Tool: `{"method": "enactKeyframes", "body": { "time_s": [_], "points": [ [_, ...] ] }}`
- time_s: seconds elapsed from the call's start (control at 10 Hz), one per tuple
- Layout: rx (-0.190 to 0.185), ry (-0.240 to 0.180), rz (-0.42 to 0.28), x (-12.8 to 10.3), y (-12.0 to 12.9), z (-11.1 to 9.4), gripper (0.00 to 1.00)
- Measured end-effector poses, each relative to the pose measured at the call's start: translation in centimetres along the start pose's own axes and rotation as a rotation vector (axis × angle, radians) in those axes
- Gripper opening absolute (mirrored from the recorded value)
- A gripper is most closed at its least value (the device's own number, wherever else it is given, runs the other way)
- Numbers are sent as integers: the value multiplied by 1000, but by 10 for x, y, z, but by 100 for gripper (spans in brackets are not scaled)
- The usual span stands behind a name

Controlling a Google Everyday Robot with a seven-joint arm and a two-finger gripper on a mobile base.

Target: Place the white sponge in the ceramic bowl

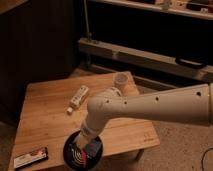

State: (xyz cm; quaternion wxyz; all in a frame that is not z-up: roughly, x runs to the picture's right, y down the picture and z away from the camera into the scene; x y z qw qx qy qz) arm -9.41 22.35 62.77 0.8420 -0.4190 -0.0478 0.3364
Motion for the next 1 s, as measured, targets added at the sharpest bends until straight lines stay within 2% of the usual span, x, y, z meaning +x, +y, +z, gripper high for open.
{"method": "enactKeyframes", "body": {
  "time_s": [0.1,0.2,0.3,0.4,0.6,1.0],
  "points": [
    [3,5,-15,2,3,2,50],
    [1,2,-16,2,3,4,58],
    [-3,-11,-8,3,0,7,68],
    [-19,-45,-7,4,-3,10,79],
    [-38,-87,-26,3,-4,11,80],
    [-40,-92,-29,3,-3,11,80]
  ]
}}
